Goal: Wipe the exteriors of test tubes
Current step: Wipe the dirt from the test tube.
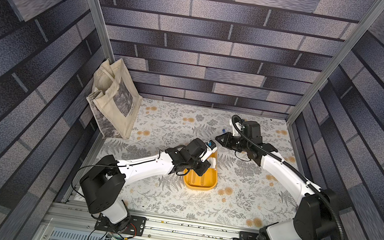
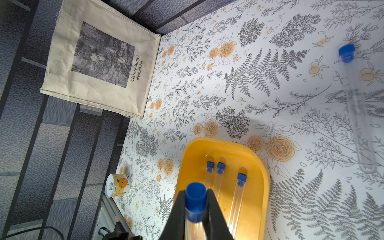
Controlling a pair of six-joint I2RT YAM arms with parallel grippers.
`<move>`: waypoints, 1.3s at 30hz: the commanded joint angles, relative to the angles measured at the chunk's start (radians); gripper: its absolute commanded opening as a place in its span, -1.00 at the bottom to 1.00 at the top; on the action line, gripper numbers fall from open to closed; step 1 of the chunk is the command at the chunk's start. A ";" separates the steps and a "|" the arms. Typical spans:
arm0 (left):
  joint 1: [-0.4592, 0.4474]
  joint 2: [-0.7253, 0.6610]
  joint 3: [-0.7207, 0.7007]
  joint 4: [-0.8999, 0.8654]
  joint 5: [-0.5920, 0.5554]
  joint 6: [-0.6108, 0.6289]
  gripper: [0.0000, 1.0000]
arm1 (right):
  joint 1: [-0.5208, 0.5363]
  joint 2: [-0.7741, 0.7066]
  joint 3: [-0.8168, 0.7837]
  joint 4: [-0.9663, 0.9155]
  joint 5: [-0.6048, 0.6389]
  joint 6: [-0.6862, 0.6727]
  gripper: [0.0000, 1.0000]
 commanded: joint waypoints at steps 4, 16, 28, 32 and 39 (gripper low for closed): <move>0.005 -0.043 0.019 0.030 -0.002 0.003 -0.96 | -0.005 -0.010 0.002 -0.012 -0.008 -0.008 -0.68; 0.100 0.067 0.194 -0.006 0.046 0.063 -0.96 | -0.010 -0.008 -0.001 -0.008 -0.015 -0.005 -0.68; 0.097 0.072 0.184 0.007 0.075 0.059 -0.96 | -0.017 -0.014 -0.006 -0.008 -0.017 -0.007 -0.68; 0.041 0.029 0.097 0.036 0.065 0.052 -0.96 | -0.021 -0.004 0.003 -0.006 -0.022 -0.007 -0.68; -0.042 -0.126 -0.099 0.113 0.044 0.007 -0.96 | -0.022 0.022 0.018 -0.004 -0.034 -0.009 -0.67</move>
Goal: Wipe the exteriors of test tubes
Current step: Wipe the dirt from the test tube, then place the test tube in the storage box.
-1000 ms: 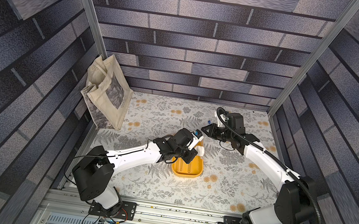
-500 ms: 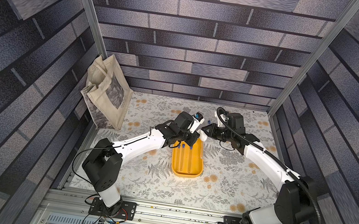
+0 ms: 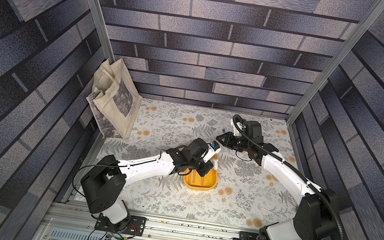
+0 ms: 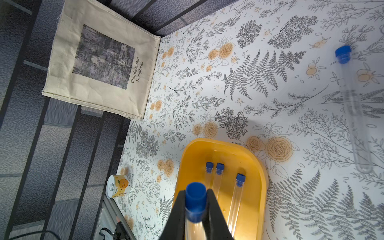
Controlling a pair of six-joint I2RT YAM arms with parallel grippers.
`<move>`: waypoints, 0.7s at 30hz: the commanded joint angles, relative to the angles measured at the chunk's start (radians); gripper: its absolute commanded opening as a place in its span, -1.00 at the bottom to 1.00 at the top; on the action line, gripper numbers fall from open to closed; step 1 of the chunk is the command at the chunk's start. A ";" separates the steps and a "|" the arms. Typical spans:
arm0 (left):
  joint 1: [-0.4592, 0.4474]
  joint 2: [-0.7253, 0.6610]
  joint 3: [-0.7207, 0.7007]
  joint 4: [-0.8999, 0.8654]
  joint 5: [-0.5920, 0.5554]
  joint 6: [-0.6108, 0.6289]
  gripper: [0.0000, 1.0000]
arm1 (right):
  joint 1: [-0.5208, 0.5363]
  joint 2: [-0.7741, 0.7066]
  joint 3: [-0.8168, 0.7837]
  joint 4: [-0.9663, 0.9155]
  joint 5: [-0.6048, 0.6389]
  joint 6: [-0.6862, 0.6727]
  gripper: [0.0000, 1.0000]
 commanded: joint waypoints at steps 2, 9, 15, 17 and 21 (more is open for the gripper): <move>-0.012 -0.157 -0.110 0.052 -0.030 -0.053 -0.96 | -0.009 0.030 0.016 0.002 -0.027 -0.008 -0.67; 0.154 -0.378 -0.218 -0.013 -0.033 -0.157 -0.96 | -0.007 0.056 -0.003 0.035 -0.037 0.006 -0.67; 0.342 -0.434 -0.165 -0.215 -0.091 -0.167 -0.95 | 0.018 0.073 -0.012 0.055 -0.038 0.021 -0.66; 0.422 -0.426 -0.153 -0.239 -0.056 -0.175 -0.95 | 0.031 0.082 -0.019 0.065 -0.035 0.027 -0.66; 0.539 -0.407 -0.145 -0.239 0.025 -0.189 -0.95 | 0.064 0.110 -0.047 0.099 -0.014 0.048 -0.66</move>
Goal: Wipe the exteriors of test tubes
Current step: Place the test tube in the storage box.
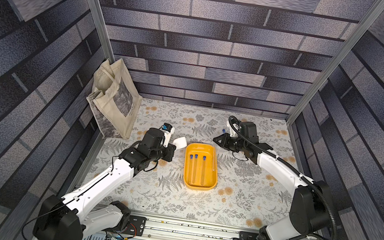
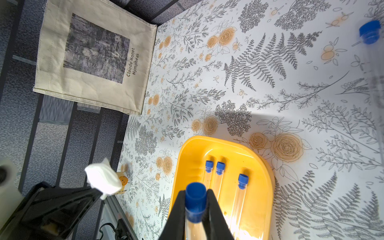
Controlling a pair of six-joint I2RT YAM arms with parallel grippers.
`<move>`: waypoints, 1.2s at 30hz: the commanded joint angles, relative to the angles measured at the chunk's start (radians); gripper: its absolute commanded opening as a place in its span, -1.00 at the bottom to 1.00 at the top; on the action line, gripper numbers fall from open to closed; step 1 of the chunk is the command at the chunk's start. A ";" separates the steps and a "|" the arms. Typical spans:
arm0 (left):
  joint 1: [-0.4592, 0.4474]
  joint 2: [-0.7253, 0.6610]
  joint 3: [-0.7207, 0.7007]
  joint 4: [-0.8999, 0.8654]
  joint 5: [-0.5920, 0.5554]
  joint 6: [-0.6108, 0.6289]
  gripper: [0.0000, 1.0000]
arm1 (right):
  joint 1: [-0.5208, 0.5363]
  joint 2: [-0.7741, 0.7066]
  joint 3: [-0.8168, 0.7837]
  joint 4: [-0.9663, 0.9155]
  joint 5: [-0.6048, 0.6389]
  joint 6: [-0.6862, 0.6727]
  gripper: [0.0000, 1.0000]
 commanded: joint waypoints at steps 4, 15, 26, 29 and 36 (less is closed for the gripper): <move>0.076 0.012 0.030 -0.044 0.089 -0.034 -0.94 | 0.055 0.064 -0.079 0.078 0.058 0.052 -0.66; 0.077 0.004 0.003 -0.041 0.107 -0.036 -0.94 | 0.163 0.124 -0.109 0.152 0.269 0.144 -0.67; 0.080 0.011 -0.008 -0.011 0.128 -0.037 -0.94 | 0.226 0.126 -0.137 0.152 0.480 0.199 -0.65; 0.080 0.019 -0.008 -0.002 0.132 -0.039 -0.93 | 0.237 0.154 -0.118 0.147 0.488 0.205 -0.64; 0.081 0.021 -0.018 0.001 0.132 -0.037 -0.94 | 0.260 0.206 -0.094 0.149 0.486 0.214 -0.62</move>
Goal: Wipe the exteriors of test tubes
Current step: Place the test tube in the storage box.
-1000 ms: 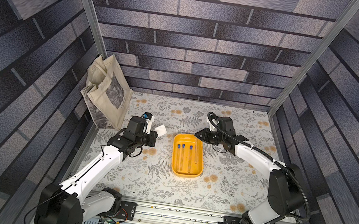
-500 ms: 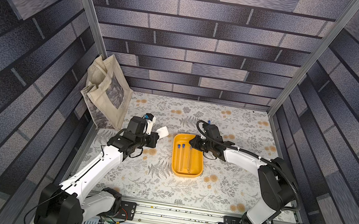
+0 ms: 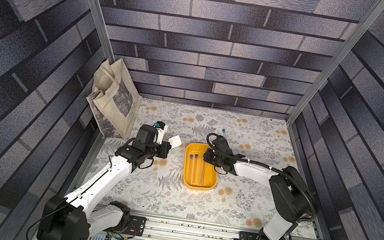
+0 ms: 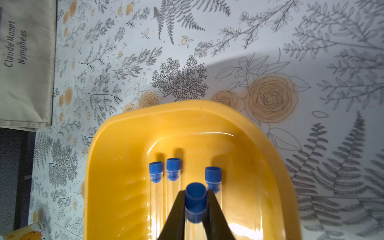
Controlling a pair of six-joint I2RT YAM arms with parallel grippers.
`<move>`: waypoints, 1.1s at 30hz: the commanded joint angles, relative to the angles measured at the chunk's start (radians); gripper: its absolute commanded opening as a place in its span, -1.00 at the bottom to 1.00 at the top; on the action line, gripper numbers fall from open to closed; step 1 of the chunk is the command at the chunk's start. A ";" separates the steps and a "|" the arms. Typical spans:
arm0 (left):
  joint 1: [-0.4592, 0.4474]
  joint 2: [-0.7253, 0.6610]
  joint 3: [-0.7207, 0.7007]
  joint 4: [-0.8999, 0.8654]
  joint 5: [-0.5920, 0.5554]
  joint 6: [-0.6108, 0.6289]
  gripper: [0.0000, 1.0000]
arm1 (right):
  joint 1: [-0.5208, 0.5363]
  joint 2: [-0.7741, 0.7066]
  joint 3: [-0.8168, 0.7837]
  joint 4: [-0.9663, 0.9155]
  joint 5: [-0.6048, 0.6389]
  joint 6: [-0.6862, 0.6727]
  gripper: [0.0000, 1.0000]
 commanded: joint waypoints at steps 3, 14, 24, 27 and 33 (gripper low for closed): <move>0.007 0.006 -0.014 0.012 0.021 -0.014 -0.93 | 0.019 0.027 0.038 0.007 0.018 0.015 -0.59; 0.004 -0.006 -0.024 0.028 0.021 -0.013 -0.89 | 0.031 -0.010 0.051 -0.026 0.009 -0.012 -0.07; -0.013 -0.008 -0.012 0.019 0.012 -0.015 -0.90 | 0.035 -0.270 0.032 -0.196 0.132 -0.259 0.90; -0.024 0.008 0.022 -0.004 0.020 -0.026 -0.90 | 0.032 -0.328 0.038 -0.249 0.221 -0.380 1.00; -0.041 0.051 0.106 -0.070 0.058 -0.048 -0.91 | 0.027 -0.368 0.121 -0.264 0.355 -0.565 1.00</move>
